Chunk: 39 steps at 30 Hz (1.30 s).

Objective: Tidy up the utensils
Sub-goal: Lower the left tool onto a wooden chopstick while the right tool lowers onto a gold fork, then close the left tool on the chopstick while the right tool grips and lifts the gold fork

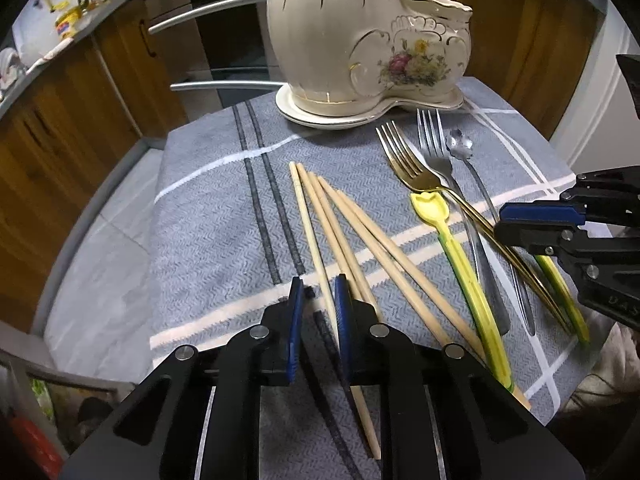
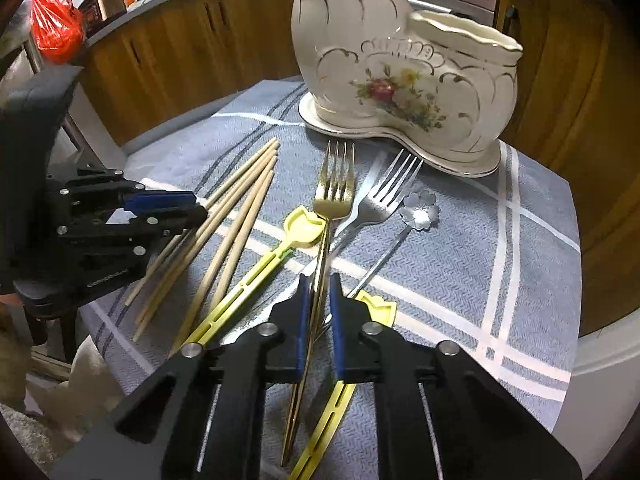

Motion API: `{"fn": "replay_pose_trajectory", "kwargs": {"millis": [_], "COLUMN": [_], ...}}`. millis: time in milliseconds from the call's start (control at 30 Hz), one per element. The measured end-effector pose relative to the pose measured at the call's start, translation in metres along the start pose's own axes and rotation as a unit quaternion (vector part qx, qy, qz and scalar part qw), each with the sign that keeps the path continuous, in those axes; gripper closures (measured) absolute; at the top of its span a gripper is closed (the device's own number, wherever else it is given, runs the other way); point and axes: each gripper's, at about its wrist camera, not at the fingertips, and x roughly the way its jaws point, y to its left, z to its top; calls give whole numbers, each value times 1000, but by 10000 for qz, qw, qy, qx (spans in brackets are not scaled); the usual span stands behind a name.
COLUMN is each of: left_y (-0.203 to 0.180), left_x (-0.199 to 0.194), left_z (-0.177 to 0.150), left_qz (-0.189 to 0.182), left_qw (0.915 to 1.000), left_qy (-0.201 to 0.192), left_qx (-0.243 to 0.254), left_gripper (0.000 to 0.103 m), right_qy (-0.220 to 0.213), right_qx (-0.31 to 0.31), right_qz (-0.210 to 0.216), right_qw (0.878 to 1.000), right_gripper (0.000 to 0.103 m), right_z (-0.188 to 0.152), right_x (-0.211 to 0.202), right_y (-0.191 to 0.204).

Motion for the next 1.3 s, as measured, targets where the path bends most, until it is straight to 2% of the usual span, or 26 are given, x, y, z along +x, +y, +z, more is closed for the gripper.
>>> {"fn": "replay_pose_trajectory", "kwargs": {"millis": [167, 367, 467, 633, 1067, 1233, 1300], "left_y": [1, 3, 6, 10, 13, 19, 22], "left_x": [0, 3, 3, 3, -29, -56, -71], "left_z": [1, 5, 4, 2, 3, 11, 19], "left_qz": [-19, -53, 47, -53, 56, 62, 26], "left_qw": [10000, 9999, 9999, 9996, 9985, 9958, 9930], "left_qy": [62, 95, 67, -6, -385, -776, -1059], "left_qx": [-50, -89, -131, -281, -390, -473, -516], "left_gripper": [86, 86, 98, 98, 98, 98, 98], "right_qy": [320, 419, 363, 172, -532, -1010, -1243], "right_qx": [61, 228, 316, 382, 522, 542, 550], "right_qz": [85, 240, 234, 248, 364, 464, 490], "right_qw": [9994, 9986, 9986, 9988, 9966, 9923, 9895], "right_gripper": [94, 95, 96, 96, 96, 96, 96], "right_z": [7, 12, 11, 4, 0, 8, 11], "right_x": [14, 22, 21, 6, -46, -67, -77], "right_y": [-1, -6, -8, -10, -16, -14, -16]}}
